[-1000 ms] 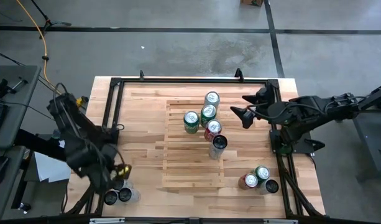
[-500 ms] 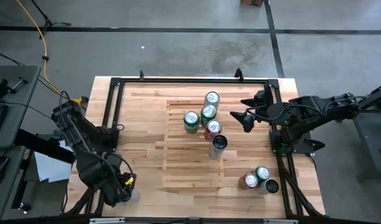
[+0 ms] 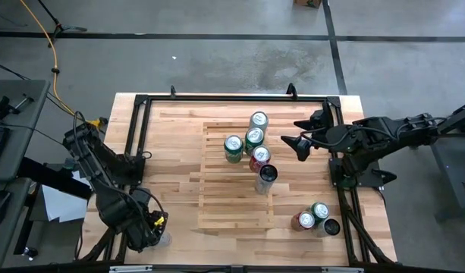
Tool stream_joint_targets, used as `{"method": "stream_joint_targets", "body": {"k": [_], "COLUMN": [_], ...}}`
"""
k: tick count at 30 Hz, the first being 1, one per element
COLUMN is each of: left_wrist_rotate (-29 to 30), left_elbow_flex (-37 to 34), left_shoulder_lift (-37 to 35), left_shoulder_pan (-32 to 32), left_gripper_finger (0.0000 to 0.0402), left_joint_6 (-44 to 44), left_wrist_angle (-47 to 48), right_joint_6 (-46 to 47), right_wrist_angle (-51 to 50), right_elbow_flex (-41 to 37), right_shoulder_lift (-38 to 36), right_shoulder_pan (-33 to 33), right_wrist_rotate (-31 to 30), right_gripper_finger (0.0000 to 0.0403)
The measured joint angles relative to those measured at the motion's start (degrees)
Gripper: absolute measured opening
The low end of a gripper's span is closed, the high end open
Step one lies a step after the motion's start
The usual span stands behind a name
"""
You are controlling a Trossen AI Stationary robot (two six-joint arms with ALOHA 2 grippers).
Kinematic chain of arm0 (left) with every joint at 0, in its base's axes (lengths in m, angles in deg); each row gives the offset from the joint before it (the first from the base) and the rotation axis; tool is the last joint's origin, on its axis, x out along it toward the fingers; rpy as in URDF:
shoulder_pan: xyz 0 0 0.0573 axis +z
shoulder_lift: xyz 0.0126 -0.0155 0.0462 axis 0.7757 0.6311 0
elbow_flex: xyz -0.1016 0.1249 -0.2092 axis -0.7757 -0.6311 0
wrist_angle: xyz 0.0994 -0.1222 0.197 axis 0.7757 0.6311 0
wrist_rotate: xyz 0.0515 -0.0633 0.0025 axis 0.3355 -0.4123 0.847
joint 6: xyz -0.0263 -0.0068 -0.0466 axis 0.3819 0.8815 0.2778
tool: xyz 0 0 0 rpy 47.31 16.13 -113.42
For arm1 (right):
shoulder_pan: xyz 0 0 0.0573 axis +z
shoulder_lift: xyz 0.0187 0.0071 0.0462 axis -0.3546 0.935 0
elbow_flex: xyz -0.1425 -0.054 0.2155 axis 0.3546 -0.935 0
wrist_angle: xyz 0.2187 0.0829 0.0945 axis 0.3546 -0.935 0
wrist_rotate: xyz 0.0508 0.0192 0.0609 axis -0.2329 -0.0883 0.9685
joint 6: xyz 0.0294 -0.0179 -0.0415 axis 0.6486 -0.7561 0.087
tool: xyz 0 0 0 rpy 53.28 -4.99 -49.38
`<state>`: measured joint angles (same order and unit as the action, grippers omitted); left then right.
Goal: Place canned beverage on shelf
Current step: Put the top white pink soda can on the shelf aligned with the other white pink soda can
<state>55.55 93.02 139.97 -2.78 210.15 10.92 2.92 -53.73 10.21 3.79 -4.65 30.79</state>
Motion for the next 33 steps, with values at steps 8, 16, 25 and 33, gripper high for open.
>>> {"method": "stream_joint_targets", "body": {"k": [8,16,25,33], "left_wrist_rotate": [0.0,0.1,-1.1,-1.0], "left_elbow_flex": [-0.1,-0.4,-4.9,-5.1], "left_shoulder_lift": [0.0,0.0,0.0,0.0], "left_shoulder_pan": [0.0,0.0,0.0,0.0], "left_gripper_finger": [0.0312,0.0312,0.0312,0.0308], "left_joint_6": [-0.2,-0.3,-0.2,-0.4], "left_wrist_angle": [-0.3,-0.5,-6.1,-5.6], "right_joint_6": [0.0,-0.2,-0.2,-0.2], "right_wrist_angle": [0.0,0.0,-0.3,-0.3], "right_elbow_flex": [0.0,0.0,0.0,0.0], "right_shoulder_lift": [0.0,0.0,0.0,0.0], "right_shoulder_pan": [0.0,0.0,0.0,0.0], "right_wrist_rotate": [0.0,-0.1,-0.3,-1.5], "right_gripper_finger": [0.0381,0.0381,0.0381,0.0381]}}
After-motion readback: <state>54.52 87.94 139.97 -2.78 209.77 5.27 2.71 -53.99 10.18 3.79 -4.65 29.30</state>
